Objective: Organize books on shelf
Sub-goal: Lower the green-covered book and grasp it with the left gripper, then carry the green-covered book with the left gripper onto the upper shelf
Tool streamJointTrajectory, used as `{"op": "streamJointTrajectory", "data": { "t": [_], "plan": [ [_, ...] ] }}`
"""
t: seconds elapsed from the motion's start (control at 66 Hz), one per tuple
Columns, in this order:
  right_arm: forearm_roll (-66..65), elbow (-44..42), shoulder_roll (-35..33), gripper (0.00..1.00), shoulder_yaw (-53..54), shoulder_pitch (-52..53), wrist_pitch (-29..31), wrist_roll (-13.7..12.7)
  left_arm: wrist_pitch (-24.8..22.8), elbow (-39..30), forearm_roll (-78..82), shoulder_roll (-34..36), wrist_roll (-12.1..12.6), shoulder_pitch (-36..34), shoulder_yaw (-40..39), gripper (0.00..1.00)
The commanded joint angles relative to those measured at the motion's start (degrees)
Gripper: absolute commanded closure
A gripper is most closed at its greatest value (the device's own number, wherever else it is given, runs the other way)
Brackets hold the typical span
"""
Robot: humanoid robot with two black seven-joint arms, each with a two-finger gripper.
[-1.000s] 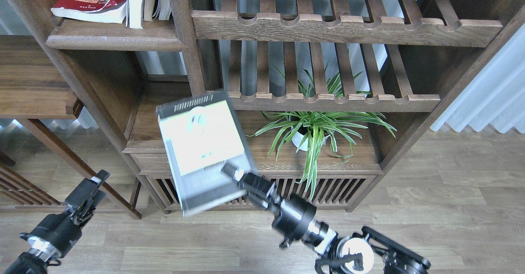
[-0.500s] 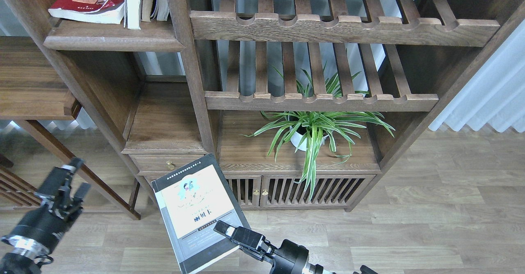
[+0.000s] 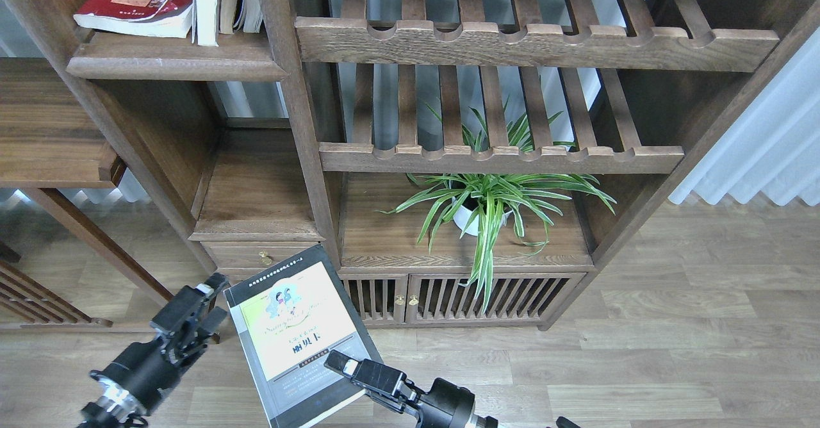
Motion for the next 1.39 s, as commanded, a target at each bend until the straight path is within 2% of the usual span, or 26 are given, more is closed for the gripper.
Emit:
{"op": "streamJointTrajectory", "data": {
  "t": [0.0, 0.061, 0.167, 0.182, 0.197, 0.212, 0.227, 0.242, 0.273, 0.288, 0.515, 0.591, 0.636, 0.682, 0.697, 0.712, 0.742, 0.879, 1.0, 1.03, 1.061, 1.091, 1.212, 1.379],
  "plan": [
    [0.06, 0.00, 0.00, 0.94, -0.10, 0.00, 0.00, 0.00, 0.00, 0.12, 2.97, -0.91, 0.01, -0.55, 5.22, 0.02],
    [0.06, 0.00, 0.00, 0.94, -0.18, 0.00, 0.00, 0.00, 0.00, 0.29, 3.32, -0.91, -0.08, -1.69, 8.21, 0.05],
    [-0.03, 0.08, 0.00, 0.94, -0.18, -0.09, 0.00, 0.00, 0.00, 0.47, 3.32, -0.91, -0.34, -2.84, 11.82, 0.20],
    [-0.03, 0.08, 0.00, 0.94, -0.27, -0.09, 0.00, 0.00, 0.00, 0.56, 3.32, -0.91, -0.34, -2.93, 11.99, 0.27],
    [-0.03, 0.08, 0.00, 0.94, -0.27, -0.09, 0.00, 0.00, 0.00, 0.56, 3.32, -0.91, -0.34, -2.93, 12.08, 0.30],
    [-0.03, 0.08, 0.00, 0.94, -0.18, -0.09, 0.00, 0.00, 0.00, 0.64, 3.32, -0.73, -0.43, -2.93, 12.25, 0.41],
    [-0.03, 0.08, 0.00, 0.94, -0.27, -0.09, 0.00, 0.00, 0.00, 0.65, 3.32, -0.73, -0.43, -2.93, 12.26, 0.48],
    [-0.03, 0.08, 0.00, 0.94, -0.27, -0.09, 0.00, 0.00, 0.00, 0.65, 3.23, -0.56, -0.51, -2.93, 12.34, 0.62],
    [-0.03, 0.08, 0.00, 0.94, -0.27, -0.27, 0.00, 0.00, 0.00, 0.65, 3.23, -0.56, -0.60, -2.93, 12.34, 0.76],
    [-0.03, 0.08, 0.00, 0.94, -0.18, -0.09, 0.00, 0.00, 0.00, 0.65, 3.23, -0.82, -0.08, -2.93, 12.26, 0.93],
    [-0.29, 0.08, 0.00, 0.91, -0.27, -0.88, 0.00, 0.09, 0.00, 0.56, 3.41, 0.32, 0.54, -3.81, 10.50, 0.98],
    [-0.47, 0.08, 0.00, 0.85, -0.27, -0.88, 0.00, 0.09, 0.00, 0.47, 3.41, 0.50, 0.71, -3.72, 9.01, 1.00],
    [-1.17, 0.08, 0.00, 0.75, -0.36, -0.88, 0.00, 0.17, 0.00, 0.47, 3.41, 0.50, 0.71, -3.63, 7.69, 1.00],
    [-2.49, 0.08, 0.00, 0.56, -0.36, -0.79, 0.00, 0.35, 0.00, 0.38, 3.32, 0.50, 0.71, -3.45, 6.46, 1.00],
    [-3.88, -0.09, 0.00, 0.38, -0.10, -0.53, 0.00, 0.52, 0.00, 0.38, 3.32, 0.67, 0.71, -3.28, 5.76, 1.00],
    [-4.16, -0.18, 0.00, 0.31, 0.08, -0.44, 0.00, 0.61, 0.00, 0.38, 3.32, 0.67, 0.71, -3.28, 5.67, 1.00],
    [-5.99, -0.70, 0.00, 0.00, 0.52, -0.09, 0.00, 0.96, 0.00, 0.38, 3.41, 0.85, 0.80, -3.19, 4.35, 1.00],
    [-6.18, -0.79, 0.00, 0.00, 0.69, 0.35, 0.00, 1.14, 0.00, 0.12, 3.41, 4.10, 1.24, -3.10, -1.10, 1.00],
    [-6.44, -1.15, 0.00, 0.00, 0.69, 0.35, 0.00, 1.05, 0.00, -1.73, 3.50, 12.62, 2.47, -3.19, -8.57, 1.00],
    [-6.44, -1.15, 0.00, 0.00, 0.69, 0.35, 0.00, 1.05, 0.00, -1.73, 3.67, 14.82, 2.65, -3.72, -11.11, 1.00],
    [-6.44, -1.32, 0.00, 0.00, 0.69, 0.35, 0.00, 1.05, 0.00, -1.73, 3.67, 18.50, 2.74, -4.51, -17.08, 0.99],
    [-6.44, -1.50, 0.00, 0.00, 0.69, 0.35, 0.00, 1.05, 0.00, -1.73, 3.76, 19.39, 2.82, -5.03, -18.58, 0.99],
    [-6.36, -2.46, 0.00, 0.00, 0.69, 0.44, 0.00, 1.05, 0.00, -1.73, 4.99, 25.62, 3.53, -10.92, -24.56, 0.99],
    [-6.27, -3.43, 0.00, 0.00, 0.69, 0.61, 0.00, 1.05, 0.00, -1.38, 5.25, 36.44, 3.70, -20.58, -27.65, 0.99]
  ]
}}
